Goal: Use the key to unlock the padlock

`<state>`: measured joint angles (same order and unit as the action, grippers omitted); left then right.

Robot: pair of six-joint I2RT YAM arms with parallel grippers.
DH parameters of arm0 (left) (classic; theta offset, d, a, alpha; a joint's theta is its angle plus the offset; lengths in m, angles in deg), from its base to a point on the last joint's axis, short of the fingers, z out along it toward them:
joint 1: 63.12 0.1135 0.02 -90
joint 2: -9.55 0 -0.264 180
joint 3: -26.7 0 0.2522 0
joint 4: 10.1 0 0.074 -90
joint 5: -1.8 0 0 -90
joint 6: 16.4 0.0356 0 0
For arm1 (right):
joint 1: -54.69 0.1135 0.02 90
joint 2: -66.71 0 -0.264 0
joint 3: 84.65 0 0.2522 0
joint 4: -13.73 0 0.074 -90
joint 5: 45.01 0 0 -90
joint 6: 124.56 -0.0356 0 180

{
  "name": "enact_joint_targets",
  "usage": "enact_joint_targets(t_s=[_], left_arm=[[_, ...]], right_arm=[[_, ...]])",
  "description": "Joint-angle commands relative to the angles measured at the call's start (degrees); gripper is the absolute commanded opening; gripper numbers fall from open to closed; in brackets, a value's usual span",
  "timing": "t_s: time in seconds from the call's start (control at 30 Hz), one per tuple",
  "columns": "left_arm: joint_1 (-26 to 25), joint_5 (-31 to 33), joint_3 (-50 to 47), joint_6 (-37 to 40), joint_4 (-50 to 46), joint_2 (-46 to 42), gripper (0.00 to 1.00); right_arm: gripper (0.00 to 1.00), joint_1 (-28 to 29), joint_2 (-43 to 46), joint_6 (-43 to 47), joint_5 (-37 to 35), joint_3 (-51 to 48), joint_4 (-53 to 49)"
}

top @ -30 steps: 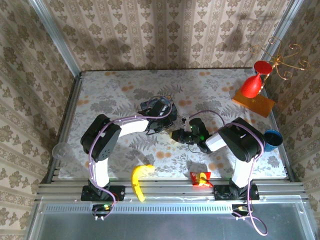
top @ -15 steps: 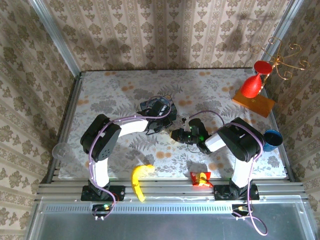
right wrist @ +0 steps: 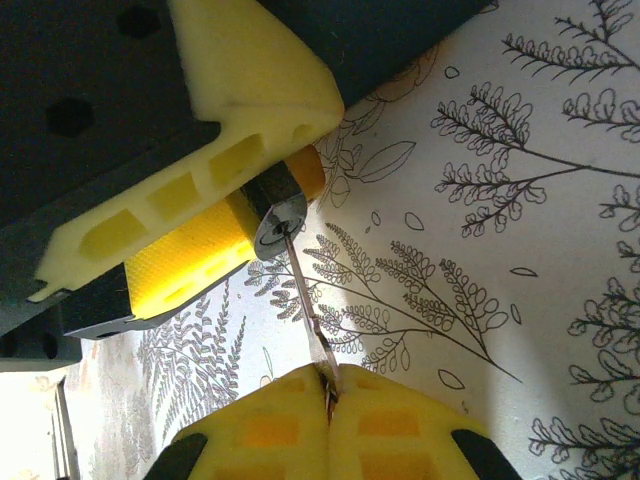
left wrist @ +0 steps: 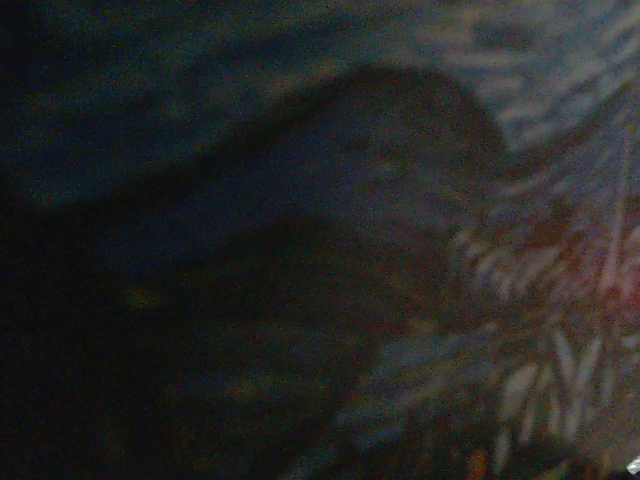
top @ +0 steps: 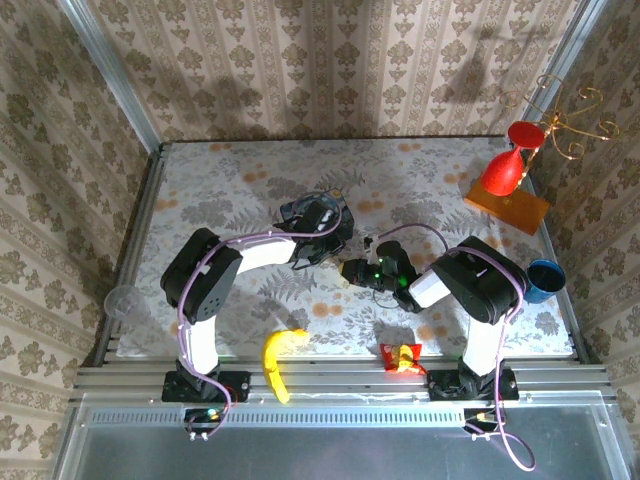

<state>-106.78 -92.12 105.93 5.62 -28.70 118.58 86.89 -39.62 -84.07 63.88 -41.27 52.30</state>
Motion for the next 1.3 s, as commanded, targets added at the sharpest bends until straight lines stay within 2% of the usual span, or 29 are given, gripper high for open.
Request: enact_joint_targets(t_s=[0.0, 0.23, 0.6, 0.87, 1.13, 1.27], left_arm=[[-1.2, -5.4, 0.3, -0.5, -2.2, 0.1, 0.06], [-1.1, -6.4, 2.4, 0.6, -8.6, -1.4, 0.01], [-1.8, -9.7, 5.0, -5.0, -15.0, -2.4, 0.0], [-2.0, -11.6, 4.7, -7.9, -14.7, -2.9, 0.0], [-2.0, -12.7, 4.1, -11.1, -12.8, -3.0, 0.0], [-1.8, -13.3, 5.4, -12.0, -15.4, -2.7, 0.0]], right_arm=[[0.0, -0.5, -1.1, 3.6, -4.8, 2.5, -0.4], [0.0, -1.6, 1.1, 2.3, -5.1, 3.3, -4.8], [0.0, -2.8, 5.5, -1.5, -0.5, 1.5, -2.9], [0.0, -3.3, 8.1, 1.3, 1.2, 1.0, -5.3], [0.0, -3.5, 9.1, 2.4, 3.0, -0.9, -2.6], [0.0, -4.0, 11.0, 5.0, 3.8, -3.3, -2.5]])
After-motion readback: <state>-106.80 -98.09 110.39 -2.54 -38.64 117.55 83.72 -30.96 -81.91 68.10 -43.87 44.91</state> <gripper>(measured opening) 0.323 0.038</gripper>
